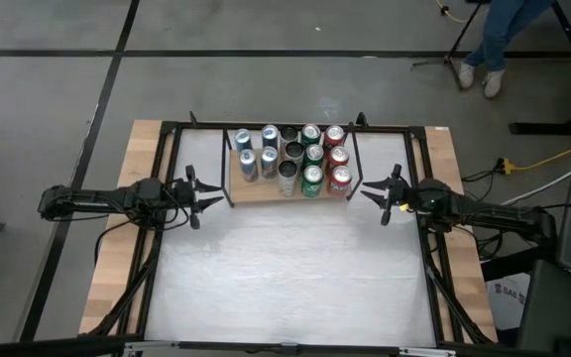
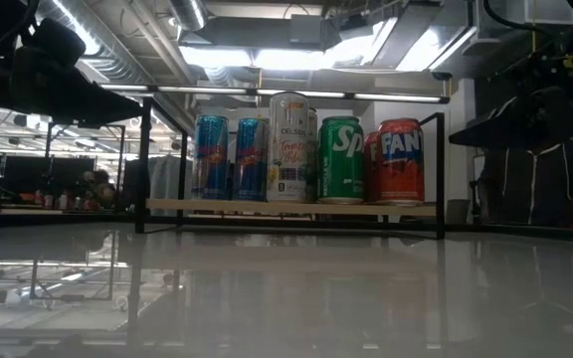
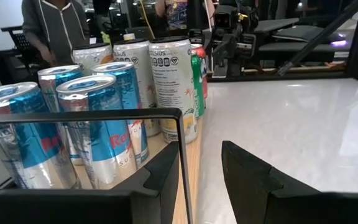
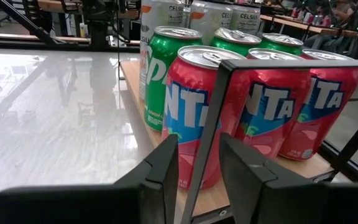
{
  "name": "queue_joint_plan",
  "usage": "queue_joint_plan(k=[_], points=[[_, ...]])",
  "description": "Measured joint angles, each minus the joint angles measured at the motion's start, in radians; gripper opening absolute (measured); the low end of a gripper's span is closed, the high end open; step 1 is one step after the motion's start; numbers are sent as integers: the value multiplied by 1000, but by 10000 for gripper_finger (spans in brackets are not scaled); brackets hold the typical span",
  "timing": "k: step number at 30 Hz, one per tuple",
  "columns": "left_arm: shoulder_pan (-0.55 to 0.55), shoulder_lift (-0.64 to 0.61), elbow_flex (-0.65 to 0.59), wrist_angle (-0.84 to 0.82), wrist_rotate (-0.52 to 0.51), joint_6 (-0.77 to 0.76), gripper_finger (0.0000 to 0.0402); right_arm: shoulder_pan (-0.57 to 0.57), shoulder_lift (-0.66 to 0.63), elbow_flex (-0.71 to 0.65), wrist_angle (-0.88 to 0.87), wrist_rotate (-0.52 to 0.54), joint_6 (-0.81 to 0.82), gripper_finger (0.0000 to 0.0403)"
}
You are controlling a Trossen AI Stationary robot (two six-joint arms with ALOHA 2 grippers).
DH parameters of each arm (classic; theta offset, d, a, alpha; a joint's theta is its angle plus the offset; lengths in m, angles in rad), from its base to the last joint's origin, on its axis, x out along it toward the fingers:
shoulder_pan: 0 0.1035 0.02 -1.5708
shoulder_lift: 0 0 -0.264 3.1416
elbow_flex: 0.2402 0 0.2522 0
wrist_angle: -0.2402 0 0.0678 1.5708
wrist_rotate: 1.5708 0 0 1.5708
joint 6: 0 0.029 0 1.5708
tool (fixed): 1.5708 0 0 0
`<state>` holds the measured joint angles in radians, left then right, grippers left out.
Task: Sort soda cans
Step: Return to Home Position
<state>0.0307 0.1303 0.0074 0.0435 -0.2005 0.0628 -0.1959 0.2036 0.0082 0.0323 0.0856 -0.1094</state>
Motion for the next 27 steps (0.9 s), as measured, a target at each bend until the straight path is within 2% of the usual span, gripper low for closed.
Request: queue_joint_plan(k=[27], points=[[0, 0, 0, 0, 0, 26, 113, 0, -203, -1, 12, 1, 0, 104]])
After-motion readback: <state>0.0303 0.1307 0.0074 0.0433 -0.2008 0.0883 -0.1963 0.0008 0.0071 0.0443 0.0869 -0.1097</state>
